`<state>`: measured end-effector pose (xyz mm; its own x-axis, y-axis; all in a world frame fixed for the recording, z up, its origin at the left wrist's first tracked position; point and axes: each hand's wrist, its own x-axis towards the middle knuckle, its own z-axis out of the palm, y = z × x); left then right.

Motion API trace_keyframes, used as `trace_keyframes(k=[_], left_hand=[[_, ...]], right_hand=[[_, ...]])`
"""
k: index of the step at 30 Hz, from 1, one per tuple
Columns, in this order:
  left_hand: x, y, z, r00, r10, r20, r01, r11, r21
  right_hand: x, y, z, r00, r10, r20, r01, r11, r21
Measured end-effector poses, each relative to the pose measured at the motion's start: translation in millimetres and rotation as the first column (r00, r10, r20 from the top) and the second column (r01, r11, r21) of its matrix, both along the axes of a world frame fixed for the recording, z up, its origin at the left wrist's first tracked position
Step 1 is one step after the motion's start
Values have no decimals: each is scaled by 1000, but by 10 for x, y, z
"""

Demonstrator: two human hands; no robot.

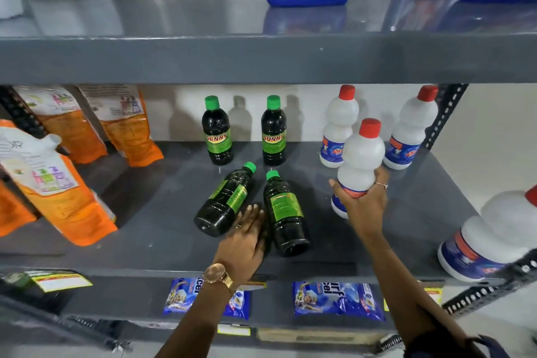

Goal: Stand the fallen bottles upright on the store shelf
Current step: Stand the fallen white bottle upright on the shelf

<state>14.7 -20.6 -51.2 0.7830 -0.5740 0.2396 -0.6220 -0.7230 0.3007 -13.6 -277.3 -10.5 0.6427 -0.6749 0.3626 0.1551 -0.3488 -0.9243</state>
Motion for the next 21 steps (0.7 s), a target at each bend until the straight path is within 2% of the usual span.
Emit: trace_keyframes(k=[3, 8, 15, 21], left_hand=[[-124, 157, -40, 997, -39, 59, 31, 992, 122], [-243, 244, -40, 990, -25, 141, -2, 982, 191], [-290, 232, 33, 990, 2, 138, -29, 980, 195], [-312, 223, 65, 989, 10, 150, -36, 984, 174]], right_hand=[[-60, -53, -87, 999, 51, -18, -51, 998, -29], [-212, -171, -254, 976, 179, -128, -186, 981, -50], [-88, 27, -112, 996, 46, -81, -49, 998, -42], [-193, 11, -365, 991, 99, -89, -92, 993, 75]])
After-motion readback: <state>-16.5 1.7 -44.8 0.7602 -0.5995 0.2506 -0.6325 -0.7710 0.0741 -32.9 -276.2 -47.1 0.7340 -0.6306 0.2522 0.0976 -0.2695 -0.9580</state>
